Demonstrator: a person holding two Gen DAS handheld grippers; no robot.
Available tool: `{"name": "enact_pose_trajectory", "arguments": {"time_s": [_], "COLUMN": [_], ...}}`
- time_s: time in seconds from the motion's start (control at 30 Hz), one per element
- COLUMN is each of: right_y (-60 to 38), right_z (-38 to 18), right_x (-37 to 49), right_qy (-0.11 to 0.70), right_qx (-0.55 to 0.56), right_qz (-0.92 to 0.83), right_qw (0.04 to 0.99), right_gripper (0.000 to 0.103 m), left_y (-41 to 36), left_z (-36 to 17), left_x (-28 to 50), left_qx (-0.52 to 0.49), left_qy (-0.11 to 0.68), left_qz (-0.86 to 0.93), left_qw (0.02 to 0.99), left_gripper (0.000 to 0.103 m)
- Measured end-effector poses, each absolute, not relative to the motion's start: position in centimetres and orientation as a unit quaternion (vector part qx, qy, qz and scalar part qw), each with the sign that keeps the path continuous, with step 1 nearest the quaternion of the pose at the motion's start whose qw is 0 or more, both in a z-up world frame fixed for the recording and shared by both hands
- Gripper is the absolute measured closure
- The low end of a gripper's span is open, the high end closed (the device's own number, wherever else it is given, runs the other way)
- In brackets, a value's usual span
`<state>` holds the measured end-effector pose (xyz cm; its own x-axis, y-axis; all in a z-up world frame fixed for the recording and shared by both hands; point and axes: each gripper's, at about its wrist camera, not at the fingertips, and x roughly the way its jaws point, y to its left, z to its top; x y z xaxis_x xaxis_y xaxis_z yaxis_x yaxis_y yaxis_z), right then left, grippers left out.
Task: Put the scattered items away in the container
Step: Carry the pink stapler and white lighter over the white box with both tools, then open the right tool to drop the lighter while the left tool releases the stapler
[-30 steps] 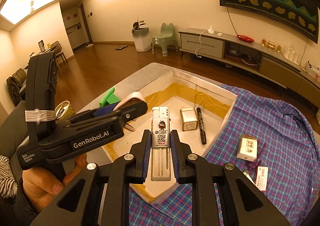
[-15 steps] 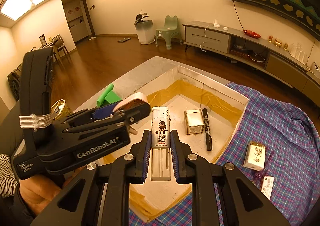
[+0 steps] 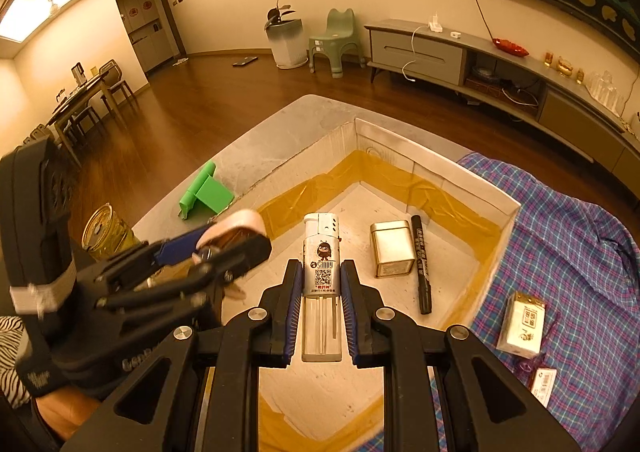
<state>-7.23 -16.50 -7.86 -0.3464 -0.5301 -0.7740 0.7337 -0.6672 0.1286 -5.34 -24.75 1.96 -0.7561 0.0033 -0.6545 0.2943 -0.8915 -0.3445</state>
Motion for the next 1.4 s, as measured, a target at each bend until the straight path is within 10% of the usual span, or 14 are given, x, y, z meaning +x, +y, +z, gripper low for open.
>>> {"name": "enact_pose_trajectory", "arguments": {"time_s": [1.4], "right_y": [-23.9], "right_z": [-14.2], "right_x": [-17.5], "right_qy": [0.043], "right_qx": [0.542], "right_qz": [-0.763], "right_qw": [0.349], "right_gripper": [0.082], "left_y": [-25.7], "left_z": [0.2], "left_x": [-6.1], "left_qx": [0.389], "left_qy": [0.203], "left_qz": [-0.895], "left_qw": [0.081], "left_gripper": [0.047]}}
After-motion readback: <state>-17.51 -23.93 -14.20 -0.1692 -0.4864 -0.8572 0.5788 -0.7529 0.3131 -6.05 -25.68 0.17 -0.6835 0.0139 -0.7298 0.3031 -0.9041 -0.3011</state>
